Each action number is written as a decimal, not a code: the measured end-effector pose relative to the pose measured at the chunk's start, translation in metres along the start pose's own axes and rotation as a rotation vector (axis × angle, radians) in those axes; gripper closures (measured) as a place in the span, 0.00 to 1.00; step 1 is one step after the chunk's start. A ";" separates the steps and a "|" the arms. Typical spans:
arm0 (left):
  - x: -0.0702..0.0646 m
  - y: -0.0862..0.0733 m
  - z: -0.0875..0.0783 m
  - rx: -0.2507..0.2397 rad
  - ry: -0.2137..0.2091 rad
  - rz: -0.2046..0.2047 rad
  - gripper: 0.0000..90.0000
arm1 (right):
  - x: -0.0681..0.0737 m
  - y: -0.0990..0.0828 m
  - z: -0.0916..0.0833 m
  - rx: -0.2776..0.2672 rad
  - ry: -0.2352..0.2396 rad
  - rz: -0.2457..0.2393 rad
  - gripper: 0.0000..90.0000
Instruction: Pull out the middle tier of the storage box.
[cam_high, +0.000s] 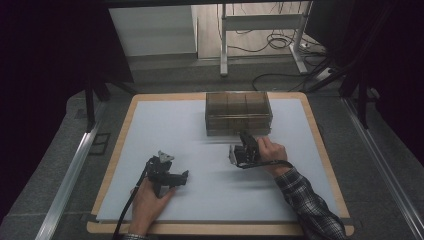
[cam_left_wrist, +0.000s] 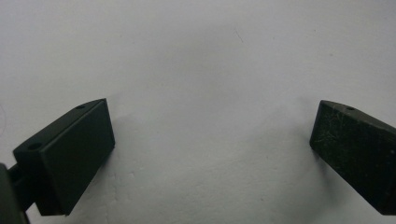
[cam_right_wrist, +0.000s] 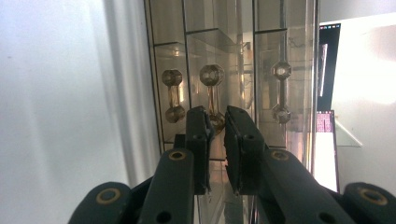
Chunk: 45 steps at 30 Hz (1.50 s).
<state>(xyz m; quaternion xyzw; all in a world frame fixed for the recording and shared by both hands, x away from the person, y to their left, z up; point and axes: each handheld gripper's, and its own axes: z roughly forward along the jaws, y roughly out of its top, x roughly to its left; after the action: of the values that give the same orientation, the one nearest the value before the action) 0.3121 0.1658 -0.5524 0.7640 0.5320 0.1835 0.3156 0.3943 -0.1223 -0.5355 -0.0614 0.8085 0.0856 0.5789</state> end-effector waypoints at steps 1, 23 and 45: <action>0.000 0.000 0.000 0.000 0.000 0.000 0.00 | 0.001 0.000 -0.002 0.006 -0.008 0.001 0.88; 0.000 0.000 0.000 0.000 0.000 0.000 0.00 | -0.006 -0.003 -0.011 -0.021 0.064 0.039 0.79; 0.000 0.000 0.000 0.000 0.000 0.001 0.00 | -0.030 -0.014 -0.020 -0.076 0.236 0.160 0.77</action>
<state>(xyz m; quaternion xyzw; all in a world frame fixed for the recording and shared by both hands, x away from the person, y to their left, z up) 0.3121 0.1658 -0.5524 0.7641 0.5318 0.1836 0.3156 0.3880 -0.1402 -0.5018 -0.0283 0.8696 0.1540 0.4683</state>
